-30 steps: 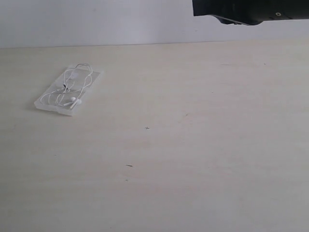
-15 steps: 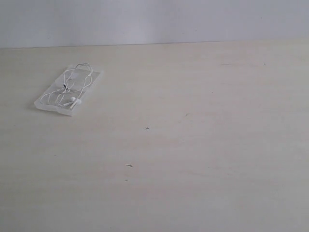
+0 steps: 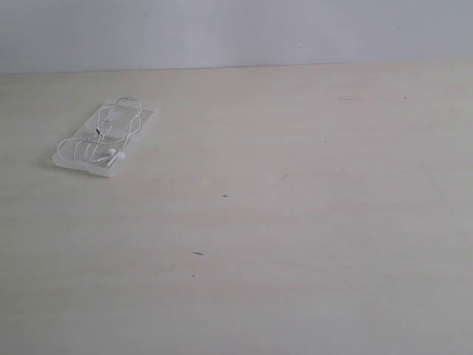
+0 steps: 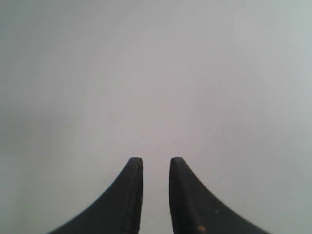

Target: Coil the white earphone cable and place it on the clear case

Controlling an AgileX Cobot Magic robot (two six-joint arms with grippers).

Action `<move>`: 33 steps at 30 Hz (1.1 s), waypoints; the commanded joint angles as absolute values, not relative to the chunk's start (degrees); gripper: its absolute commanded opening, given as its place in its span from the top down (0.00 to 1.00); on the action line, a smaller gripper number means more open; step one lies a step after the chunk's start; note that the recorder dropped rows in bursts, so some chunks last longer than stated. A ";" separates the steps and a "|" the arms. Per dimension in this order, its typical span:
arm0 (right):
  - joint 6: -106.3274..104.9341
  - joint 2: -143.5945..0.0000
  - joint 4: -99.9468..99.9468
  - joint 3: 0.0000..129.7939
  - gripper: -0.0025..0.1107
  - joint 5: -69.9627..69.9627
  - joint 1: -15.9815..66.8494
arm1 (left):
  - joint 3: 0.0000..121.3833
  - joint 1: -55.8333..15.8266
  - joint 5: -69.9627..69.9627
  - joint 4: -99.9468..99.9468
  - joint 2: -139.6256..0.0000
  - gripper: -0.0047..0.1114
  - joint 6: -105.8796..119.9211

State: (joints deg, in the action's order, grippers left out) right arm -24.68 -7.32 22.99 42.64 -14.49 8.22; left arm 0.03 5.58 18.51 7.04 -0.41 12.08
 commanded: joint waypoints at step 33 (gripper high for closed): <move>2.11 0.00 -7.39 0.00 0.80 -3.92 6.04 | 0.00 5.67 18.39 7.72 0.00 0.96 11.76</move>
